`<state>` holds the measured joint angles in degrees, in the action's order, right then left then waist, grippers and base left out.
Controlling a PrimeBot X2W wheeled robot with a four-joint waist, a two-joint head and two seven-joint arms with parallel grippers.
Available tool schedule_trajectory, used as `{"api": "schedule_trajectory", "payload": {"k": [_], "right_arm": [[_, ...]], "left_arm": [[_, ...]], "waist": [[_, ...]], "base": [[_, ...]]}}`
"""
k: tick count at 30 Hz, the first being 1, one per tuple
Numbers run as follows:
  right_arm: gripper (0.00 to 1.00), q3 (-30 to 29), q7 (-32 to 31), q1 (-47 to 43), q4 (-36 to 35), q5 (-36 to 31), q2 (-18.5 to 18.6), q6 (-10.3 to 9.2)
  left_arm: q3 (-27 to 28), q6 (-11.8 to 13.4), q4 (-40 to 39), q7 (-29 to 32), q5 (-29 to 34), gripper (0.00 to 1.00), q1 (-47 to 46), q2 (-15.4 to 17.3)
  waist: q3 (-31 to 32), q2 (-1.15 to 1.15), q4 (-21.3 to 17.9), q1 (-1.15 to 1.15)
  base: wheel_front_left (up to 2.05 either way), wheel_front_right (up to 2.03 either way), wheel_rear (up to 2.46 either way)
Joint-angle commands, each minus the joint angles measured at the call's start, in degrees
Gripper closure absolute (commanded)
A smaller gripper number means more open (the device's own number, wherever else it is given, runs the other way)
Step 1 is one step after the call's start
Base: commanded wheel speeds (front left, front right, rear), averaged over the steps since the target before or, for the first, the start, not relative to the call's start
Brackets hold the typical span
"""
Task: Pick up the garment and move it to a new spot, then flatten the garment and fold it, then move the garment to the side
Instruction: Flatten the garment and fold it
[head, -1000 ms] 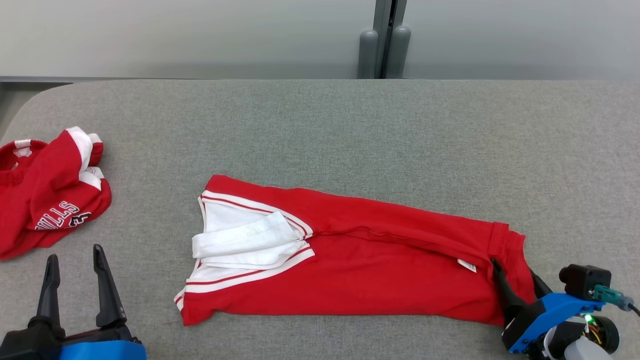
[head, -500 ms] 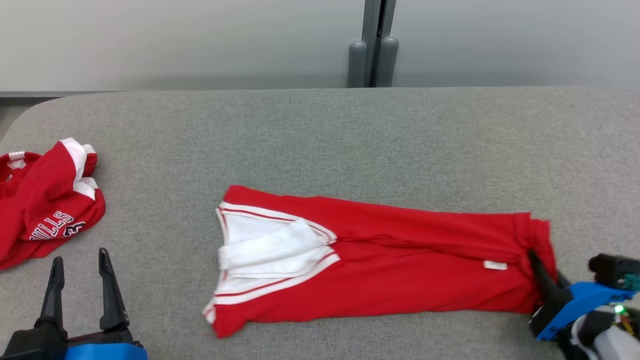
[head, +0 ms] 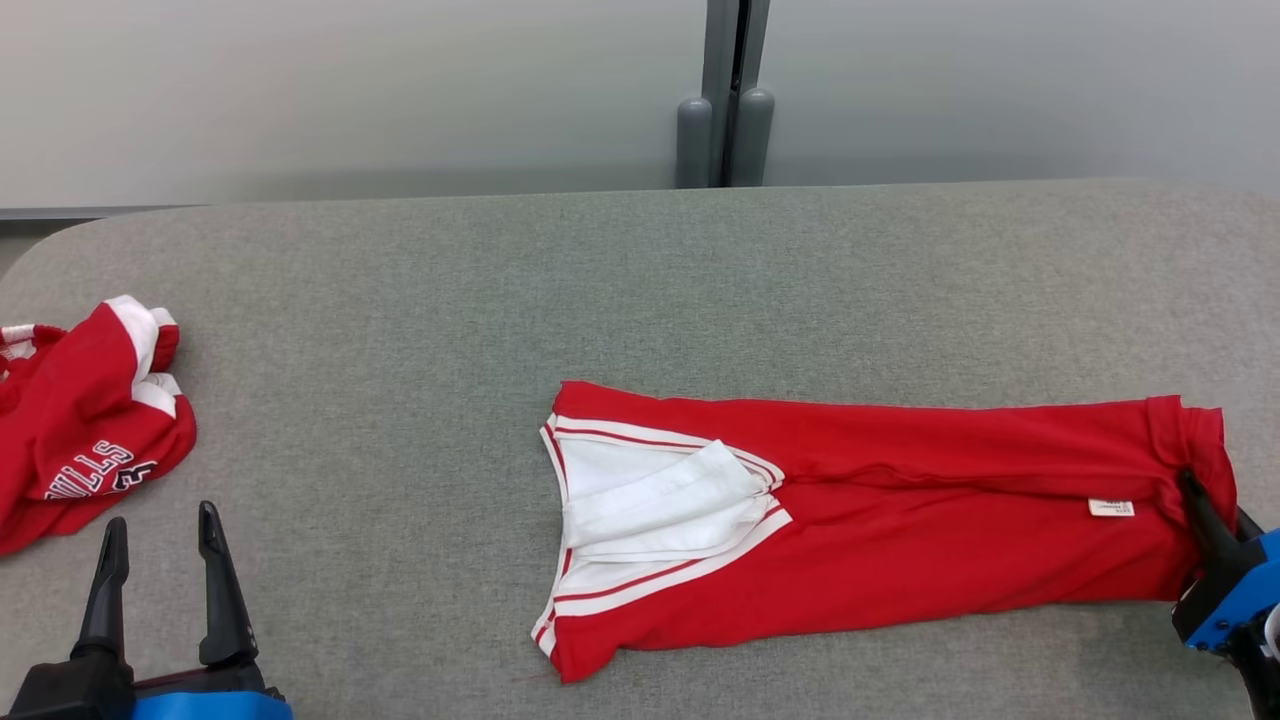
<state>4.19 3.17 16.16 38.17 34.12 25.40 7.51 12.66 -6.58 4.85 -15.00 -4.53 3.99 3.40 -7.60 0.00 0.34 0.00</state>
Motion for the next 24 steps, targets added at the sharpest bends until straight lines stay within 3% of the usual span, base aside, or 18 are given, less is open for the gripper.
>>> {"api": "schedule_trajectory", "payload": {"k": [1,9,16,24], "right_arm": [[1.0,0.0,-0.4,0.6,-0.8,-0.2,0.0,-0.03],[1.0,3.0,-2.7,-0.4,-7.5,-0.2,-2.1,-0.01],[1.0,6.2,-7.9,-2.3,-19.7,1.7,-5.1,-0.01],[1.0,13.8,-13.7,-1.0,-30.2,1.5,-11.0,-0.01]], "left_arm": [[0.3,-0.3,0.0,-0.2,0.3,0.0,0.4,-0.1],[0.8,-0.4,-0.4,-0.2,0.3,0.0,0.5,-0.2],[0.9,-0.5,-0.2,-0.2,0.4,0.0,-0.1,-0.3],[0.9,-0.4,0.0,-0.2,0.5,0.0,-1.1,-0.4]], "waist": [[0.1,0.0,-0.3,0.0],[0.1,0.0,-1.1,0.0],[-0.3,0.0,-1.4,0.0],[-1.1,0.0,-0.8,0.0]], "base": [[0.0,0.0,0.0],[0.0,0.0,0.0],[0.0,0.0,0.0],[0.0,0.0,0.0]]}}
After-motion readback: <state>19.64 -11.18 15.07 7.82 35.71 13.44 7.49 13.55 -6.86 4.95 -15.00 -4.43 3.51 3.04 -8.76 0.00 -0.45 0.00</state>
